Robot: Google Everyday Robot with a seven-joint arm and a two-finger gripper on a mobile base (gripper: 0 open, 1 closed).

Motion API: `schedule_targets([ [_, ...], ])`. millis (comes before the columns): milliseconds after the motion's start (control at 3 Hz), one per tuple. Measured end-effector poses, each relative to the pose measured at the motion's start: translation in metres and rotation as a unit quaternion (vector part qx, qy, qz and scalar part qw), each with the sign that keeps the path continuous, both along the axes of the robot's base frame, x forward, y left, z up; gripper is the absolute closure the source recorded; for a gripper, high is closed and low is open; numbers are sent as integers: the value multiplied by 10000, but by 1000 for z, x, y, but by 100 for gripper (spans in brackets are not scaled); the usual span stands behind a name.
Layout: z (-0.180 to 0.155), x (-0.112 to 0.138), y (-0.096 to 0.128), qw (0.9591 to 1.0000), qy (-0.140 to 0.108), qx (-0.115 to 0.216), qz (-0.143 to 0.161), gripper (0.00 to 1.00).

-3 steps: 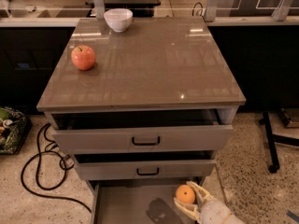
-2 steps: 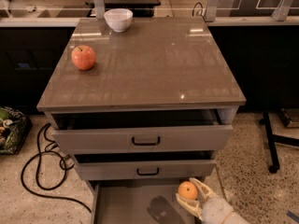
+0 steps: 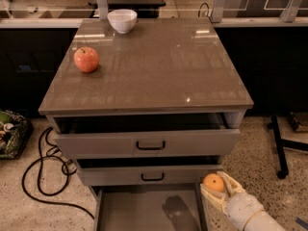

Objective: Pick orange from bottom drawer and place on counter

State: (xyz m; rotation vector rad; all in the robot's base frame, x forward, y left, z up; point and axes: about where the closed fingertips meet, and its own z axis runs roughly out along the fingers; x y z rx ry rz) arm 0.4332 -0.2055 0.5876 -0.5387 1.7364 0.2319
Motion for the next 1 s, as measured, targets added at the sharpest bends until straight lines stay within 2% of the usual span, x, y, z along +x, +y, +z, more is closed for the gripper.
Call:
schedule_targets([
  [667,64,9,-55,9971,-54,-119,-746,100],
  [1000,101,8,-76,9936,-162,-277,-1079,100],
])
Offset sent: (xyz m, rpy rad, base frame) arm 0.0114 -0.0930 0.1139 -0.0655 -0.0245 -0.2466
